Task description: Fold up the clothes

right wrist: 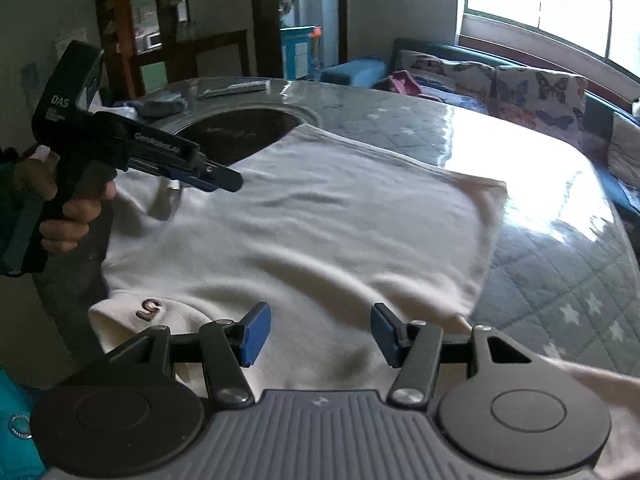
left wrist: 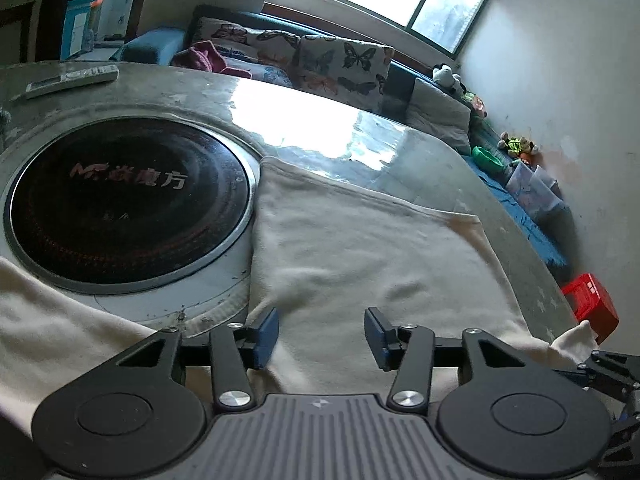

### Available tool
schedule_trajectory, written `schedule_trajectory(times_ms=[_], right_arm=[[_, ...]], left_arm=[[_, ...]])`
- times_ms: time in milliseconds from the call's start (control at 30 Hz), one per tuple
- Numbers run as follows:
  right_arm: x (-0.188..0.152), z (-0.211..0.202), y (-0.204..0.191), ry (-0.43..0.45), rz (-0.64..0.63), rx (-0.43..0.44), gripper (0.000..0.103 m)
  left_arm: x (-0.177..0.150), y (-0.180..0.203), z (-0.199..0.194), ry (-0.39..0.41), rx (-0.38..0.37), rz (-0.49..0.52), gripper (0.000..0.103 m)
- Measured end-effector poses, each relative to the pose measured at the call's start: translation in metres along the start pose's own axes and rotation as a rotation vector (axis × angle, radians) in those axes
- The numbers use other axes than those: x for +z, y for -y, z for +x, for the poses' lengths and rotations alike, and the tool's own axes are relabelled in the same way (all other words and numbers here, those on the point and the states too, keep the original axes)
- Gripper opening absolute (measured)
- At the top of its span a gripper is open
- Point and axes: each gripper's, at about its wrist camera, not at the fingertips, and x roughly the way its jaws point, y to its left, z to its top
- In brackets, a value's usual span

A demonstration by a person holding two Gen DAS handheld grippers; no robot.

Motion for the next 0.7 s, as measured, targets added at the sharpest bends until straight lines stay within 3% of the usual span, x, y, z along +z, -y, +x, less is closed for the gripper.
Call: schedule_trajectory(times_ms=[133,367,533,700], right_arm=[[-0.009,-0.007,0.009,-0.009,0.030,-0.024,0.056],[0.009,-0.006,0.011,0.061,0.027,-0.036,0.057],[0.002,0.014,0.025,0.014,0.075,-0.096,0.055],[-0.013,-0.012,0.032,0.046,0.123,-0.117,0.055]], left_arm=[[0.000,0.005,0.000,-0.006,0.010,0.020,0.056],[-0.001,0.010,0.003,-0.001,0.032,0.049,0.060],[0.001,0.007,0.005,0.004,0.045,0.062,0.060],[0.002,0.014,0.007,-0.002,0.054,0.099,0.064]])
